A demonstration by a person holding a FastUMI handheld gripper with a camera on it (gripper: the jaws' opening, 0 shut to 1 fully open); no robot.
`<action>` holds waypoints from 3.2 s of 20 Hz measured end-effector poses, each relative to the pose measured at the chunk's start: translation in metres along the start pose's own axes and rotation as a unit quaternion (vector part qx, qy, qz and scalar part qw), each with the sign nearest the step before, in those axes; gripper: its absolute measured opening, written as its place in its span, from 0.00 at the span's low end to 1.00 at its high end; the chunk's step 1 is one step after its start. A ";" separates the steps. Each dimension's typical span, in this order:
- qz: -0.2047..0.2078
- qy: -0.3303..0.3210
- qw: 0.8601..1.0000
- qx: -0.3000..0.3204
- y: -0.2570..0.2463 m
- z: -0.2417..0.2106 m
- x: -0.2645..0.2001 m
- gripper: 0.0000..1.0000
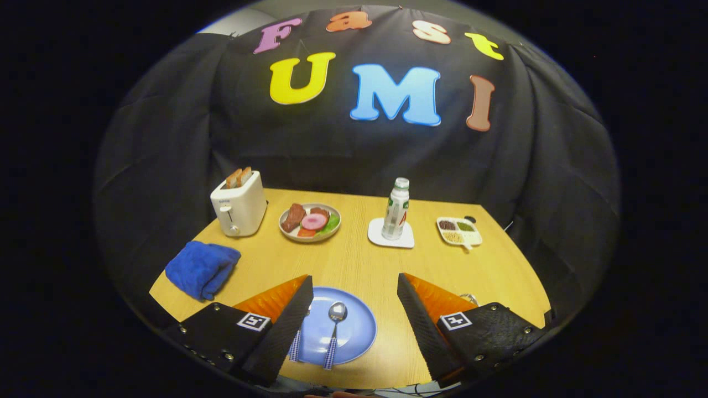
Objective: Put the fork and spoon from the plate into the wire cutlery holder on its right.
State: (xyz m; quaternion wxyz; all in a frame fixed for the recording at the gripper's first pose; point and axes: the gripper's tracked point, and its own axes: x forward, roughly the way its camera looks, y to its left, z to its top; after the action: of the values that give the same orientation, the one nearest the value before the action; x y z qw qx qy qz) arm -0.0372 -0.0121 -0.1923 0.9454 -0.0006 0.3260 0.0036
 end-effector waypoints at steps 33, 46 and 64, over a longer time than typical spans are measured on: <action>0.071 0.432 0.895 -0.090 0.024 -0.176 0.058 0.05; 0.072 0.426 0.894 -0.116 -0.082 -0.093 -0.010 0.05; 0.046 0.596 0.780 -0.186 -0.228 -0.111 -0.059 0.05</action>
State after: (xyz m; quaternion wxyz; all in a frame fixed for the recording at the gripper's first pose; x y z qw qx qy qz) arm -0.1506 -0.2405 -0.2434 0.5425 -0.1635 0.8171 0.1065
